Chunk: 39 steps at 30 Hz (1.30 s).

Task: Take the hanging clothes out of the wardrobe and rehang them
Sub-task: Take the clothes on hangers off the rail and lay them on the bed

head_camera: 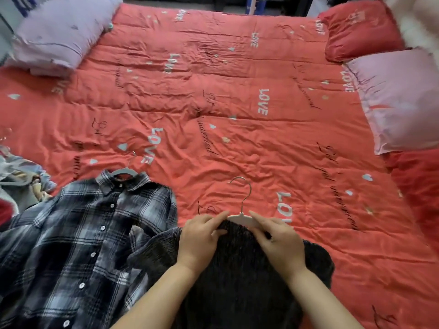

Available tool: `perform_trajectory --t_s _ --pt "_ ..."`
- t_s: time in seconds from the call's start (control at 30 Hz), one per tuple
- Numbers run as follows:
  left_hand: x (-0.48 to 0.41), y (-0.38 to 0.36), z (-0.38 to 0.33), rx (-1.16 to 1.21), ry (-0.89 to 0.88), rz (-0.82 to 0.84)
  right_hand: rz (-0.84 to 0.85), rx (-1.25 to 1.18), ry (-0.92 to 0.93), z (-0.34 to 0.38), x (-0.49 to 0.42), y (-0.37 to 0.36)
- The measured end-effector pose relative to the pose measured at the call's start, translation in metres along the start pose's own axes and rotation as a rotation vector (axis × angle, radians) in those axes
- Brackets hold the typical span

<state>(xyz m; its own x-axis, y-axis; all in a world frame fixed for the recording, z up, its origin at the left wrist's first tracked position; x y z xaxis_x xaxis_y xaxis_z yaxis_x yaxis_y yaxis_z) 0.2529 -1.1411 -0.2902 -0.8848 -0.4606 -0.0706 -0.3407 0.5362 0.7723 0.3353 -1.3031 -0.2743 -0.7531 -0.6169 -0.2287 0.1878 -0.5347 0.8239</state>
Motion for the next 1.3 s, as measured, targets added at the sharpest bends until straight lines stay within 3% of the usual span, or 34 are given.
perform_trajectory --t_s 0.2,0.4,0.57,0.87,1.3 --pt "-0.073 -0.052 0.044 -0.114 0.066 0.009 0.149 -0.068 -0.074 -0.061 -0.061 -0.074" --pt "-0.090 -0.117 0.088 -0.375 0.505 0.362 0.412 -0.024 -0.112 -0.108 -0.061 -0.142" --pt "-0.054 -0.139 0.096 -0.422 0.526 0.494 0.534 -0.022 -0.161 -0.116 -0.010 -0.153" --pt "-0.023 -0.088 0.073 -0.390 0.524 0.449 0.595 -0.010 -0.109 -0.068 -0.005 -0.119" --pt "0.045 0.094 0.022 -0.367 0.466 0.162 0.517 0.012 0.142 0.085 -0.024 -0.041"
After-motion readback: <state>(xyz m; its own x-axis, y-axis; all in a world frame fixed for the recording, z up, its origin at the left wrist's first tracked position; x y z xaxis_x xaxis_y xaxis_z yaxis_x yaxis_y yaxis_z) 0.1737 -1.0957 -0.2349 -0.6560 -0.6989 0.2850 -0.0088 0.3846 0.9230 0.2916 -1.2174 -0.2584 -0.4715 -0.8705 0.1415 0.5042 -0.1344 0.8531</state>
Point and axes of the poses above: each hand's wrist, its own x-axis away from the middle knuckle, its own y-axis out of the back of the hand, z = x × y, the point moved 5 cm from there along -x, towards the middle knuckle, and after that the axes turned 10 degrees about y, right-handed, at the moved point
